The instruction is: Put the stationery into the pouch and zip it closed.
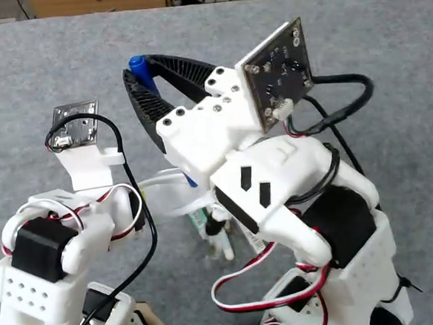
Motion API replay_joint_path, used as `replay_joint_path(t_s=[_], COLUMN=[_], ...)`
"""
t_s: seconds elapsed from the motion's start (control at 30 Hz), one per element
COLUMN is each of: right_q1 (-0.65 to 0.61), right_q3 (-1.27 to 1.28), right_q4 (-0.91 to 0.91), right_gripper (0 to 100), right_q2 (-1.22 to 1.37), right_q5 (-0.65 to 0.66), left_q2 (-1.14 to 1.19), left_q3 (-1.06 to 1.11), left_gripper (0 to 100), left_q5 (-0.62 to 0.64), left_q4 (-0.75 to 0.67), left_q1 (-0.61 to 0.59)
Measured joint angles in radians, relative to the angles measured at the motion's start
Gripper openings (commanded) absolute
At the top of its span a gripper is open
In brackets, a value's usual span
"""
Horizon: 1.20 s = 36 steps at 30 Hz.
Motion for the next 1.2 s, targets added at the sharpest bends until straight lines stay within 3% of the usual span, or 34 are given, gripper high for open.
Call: replay_joint_path(t_s=[0.5, 0.73, 1.2], right_q1=[0.002, 0.025, 0.025], right_q3=[0.055, 0.118, 0.124], right_q4=[0.029, 0.035, 0.222], right_gripper=[1.2, 1.2, 1.2], right_q2=[-0.002, -0.035, -0.242], right_q5=[-0.04, -0.006, 0.091], left_q2=[-0.002, 0.0, 0.0], left_q3=[0.035, 0.023, 0.023], left_gripper=[3, 3, 3], left_q5=[0.0, 0.0, 0.0], left_q4=[-0.068, -0.068, -0.068], left_q1=[0.0, 0.0, -0.044])
